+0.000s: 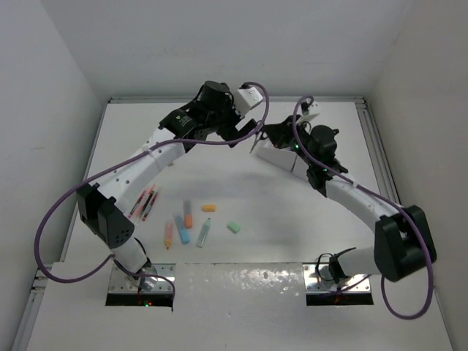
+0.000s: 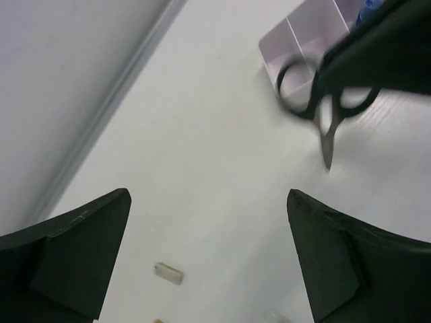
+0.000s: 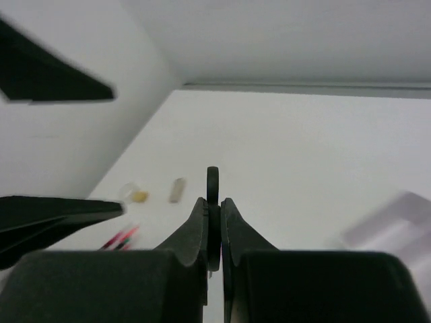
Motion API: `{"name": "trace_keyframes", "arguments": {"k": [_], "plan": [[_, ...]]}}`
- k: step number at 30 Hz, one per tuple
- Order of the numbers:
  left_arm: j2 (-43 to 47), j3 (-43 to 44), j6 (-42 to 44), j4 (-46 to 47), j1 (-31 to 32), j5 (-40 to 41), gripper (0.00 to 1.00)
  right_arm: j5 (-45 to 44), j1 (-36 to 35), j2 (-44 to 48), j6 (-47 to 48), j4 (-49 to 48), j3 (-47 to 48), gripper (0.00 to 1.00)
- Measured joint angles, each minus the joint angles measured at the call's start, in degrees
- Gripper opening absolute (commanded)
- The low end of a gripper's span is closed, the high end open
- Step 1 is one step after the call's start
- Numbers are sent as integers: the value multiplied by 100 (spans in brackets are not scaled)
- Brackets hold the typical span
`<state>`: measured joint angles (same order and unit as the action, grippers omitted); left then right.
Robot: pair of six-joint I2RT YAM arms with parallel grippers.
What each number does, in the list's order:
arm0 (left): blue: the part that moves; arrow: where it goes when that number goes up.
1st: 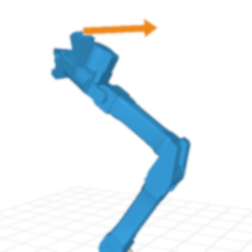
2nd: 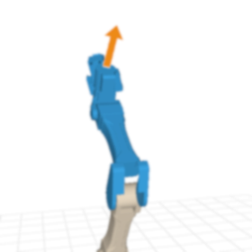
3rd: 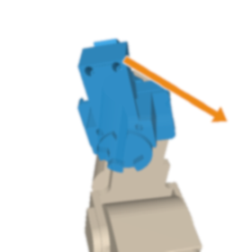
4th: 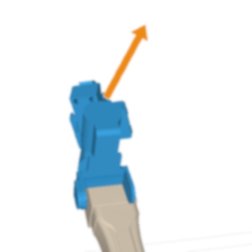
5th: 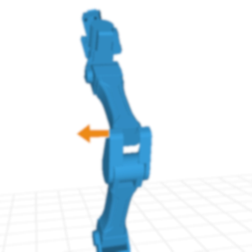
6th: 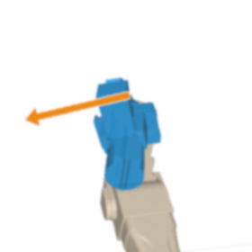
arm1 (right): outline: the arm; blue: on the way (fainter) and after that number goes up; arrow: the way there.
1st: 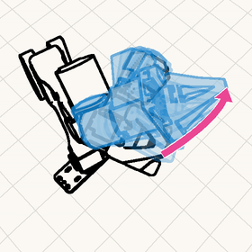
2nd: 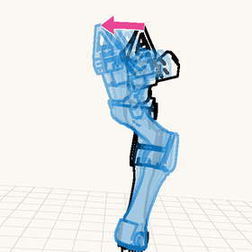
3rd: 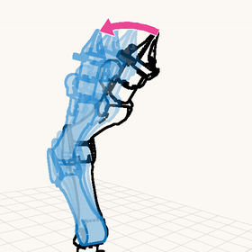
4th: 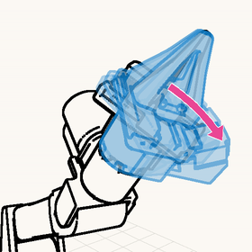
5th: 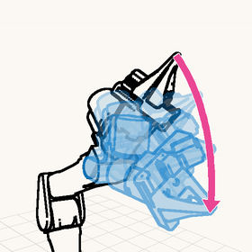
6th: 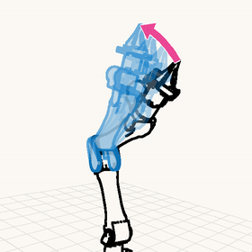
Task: Sort the stationery into containers
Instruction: Place the scissors in the storage box.
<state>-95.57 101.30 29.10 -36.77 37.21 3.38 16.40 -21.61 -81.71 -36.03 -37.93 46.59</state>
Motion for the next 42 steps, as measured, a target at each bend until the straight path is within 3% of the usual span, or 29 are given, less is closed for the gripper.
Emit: {"name": "trace_keyframes", "arguments": {"k": [8,16,24,35,36,37,39,40,42], "plan": [[391,-1038,-1150,-44,-769,83,100,-3108,297,1362,649,986,-223,0],[914,-2328,-1576,-74,-1401,354,100,-5493,533,748,1025,745,-216,0],[1303,-2728,-1613,15,-1458,463,100,-6524,533,170,1147,702,-212,0],[1309,-2782,-1567,144,-1526,525,100,-6363,533,-223,560,1069,-212,0],[1309,-2787,-1563,157,-1528,529,100,-6328,533,-227,529,1128,-212,5],[1309,-2791,-1552,175,-1530,533,100,-6277,533,-227,507,1176,-212,21],[1309,-2806,-1534,212,-1541,553,100,-6140,533,-227,503,1276,-188,33],[1309,-2820,-1523,229,-1543,564,100,-6057,533,-225,535,1331,-162,48],[1309,-2857,-1499,251,-1547,586,100,-5860,529,-225,651,1526,-44,57]]}}
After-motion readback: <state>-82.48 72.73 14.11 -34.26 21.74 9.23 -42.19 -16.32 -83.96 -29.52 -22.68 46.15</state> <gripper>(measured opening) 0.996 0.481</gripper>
